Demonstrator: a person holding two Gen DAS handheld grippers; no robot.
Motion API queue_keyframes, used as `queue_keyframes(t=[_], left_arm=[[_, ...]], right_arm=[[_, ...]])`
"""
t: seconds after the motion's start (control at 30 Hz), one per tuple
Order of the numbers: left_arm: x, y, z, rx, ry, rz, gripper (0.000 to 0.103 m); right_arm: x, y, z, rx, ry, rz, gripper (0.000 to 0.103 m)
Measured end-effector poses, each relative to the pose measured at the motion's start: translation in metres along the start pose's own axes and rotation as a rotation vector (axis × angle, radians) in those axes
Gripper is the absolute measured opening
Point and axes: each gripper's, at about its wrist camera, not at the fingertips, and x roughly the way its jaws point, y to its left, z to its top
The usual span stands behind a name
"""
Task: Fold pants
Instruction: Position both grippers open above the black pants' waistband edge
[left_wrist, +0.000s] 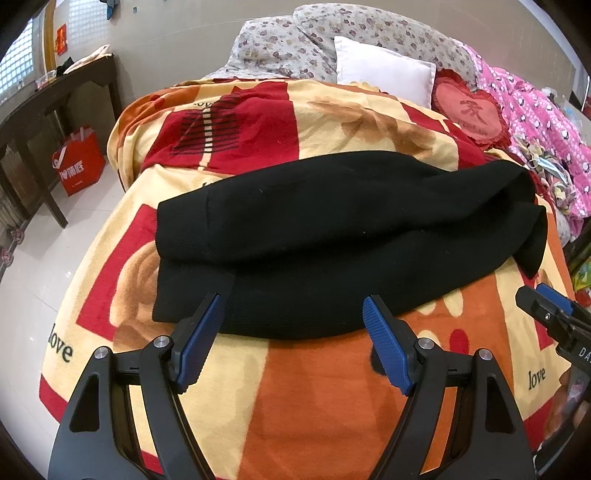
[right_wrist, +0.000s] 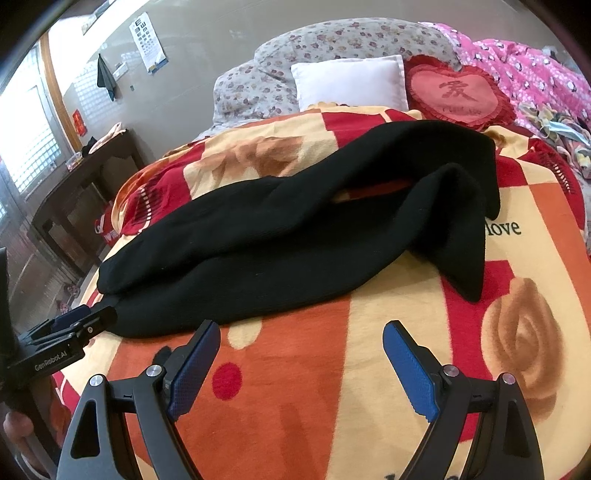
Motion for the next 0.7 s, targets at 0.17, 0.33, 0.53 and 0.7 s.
queue_keyframes(t=[0.17,0.33,0.53,0.7], left_arm=[[0.0006,-0.0019,-0.0009,0.000,0.002,-0.004,0.078],[0.0001,0.0018,-0.0001,-0.017,0.005,-0.007,0.079],[0.0006,0.0033,0.0000,-0.020,0.008,-0.008,0.079],[0.0007,0.0035,0.0002,-0.020,0.008,-0.007,0.079]], right_arm=[[-0.0001,0.0003,-0.0002,-0.001,0.003,0.000,0.089],[0.0017,0.0023,-0.0004,-0.012,0.007,-0.001,0.089],[0.0043,0.0046,0.0010,-0.016,0.012,0.003,0.089],[0.0046,0.0073,0.0014,-0.019,0.014,0.005,0.089]])
